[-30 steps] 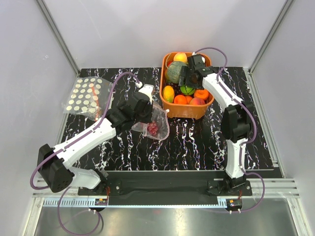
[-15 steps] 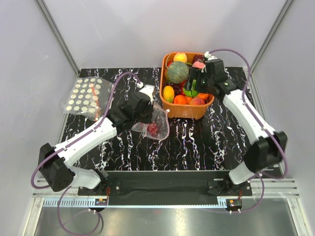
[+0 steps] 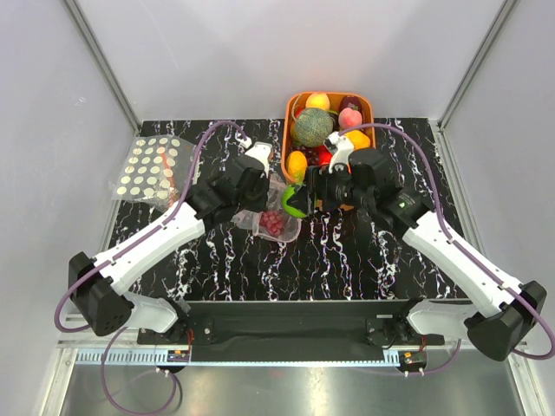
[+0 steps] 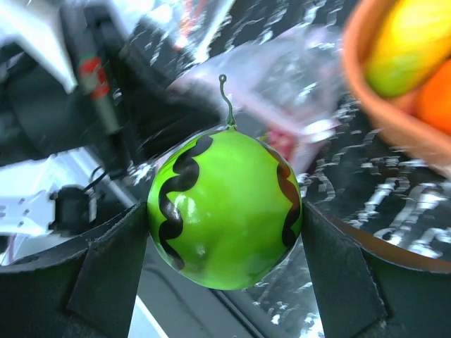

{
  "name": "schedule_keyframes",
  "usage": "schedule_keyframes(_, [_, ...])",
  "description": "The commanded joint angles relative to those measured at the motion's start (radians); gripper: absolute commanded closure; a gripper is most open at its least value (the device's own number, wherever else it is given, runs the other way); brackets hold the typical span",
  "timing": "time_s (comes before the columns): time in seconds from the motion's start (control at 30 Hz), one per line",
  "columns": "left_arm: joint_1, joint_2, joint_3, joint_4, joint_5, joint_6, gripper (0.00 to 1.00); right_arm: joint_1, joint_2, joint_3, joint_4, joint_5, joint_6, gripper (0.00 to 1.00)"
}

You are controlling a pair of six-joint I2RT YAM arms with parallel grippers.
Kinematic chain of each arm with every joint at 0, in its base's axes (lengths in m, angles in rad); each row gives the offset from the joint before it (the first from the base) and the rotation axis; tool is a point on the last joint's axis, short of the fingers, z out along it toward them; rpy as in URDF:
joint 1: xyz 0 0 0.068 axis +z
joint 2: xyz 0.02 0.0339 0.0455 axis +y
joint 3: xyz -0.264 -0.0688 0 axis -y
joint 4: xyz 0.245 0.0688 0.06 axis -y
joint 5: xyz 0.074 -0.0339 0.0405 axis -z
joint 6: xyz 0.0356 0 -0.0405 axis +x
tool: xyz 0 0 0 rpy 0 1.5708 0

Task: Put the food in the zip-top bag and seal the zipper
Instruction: Place the fake fruit in the zipper food storage bag.

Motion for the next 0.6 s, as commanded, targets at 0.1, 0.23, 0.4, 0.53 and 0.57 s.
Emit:
schedule_keyframes(0.1, [0.006,-0.042,0.033,0.041,0.018,-0.010,1.00,0.061,-0.059,-0.160,0.215,0.005,0.108,0.32])
schedule_keyframes(0.23, [0.007,-0.033,0.051,0.034,0.049,-0.021,1.00,0.093,-0.040,-0.196,0.269,0.015,0.127,0.33])
schedule_keyframes(0.4, [0.007,-0.025,0.064,0.028,0.057,-0.027,1.00,0.118,-0.013,-0.226,0.313,0.030,0.136,0.32])
schedule_keyframes(0.53, [0.009,-0.030,0.068,0.028,0.089,-0.033,1.00,0.121,0.026,-0.216,0.310,0.061,0.134,0.31])
schedule_keyframes(0.57, [0.007,-0.033,0.068,0.026,0.092,-0.033,1.00,0.121,0.049,-0.202,0.307,0.070,0.134,0.31])
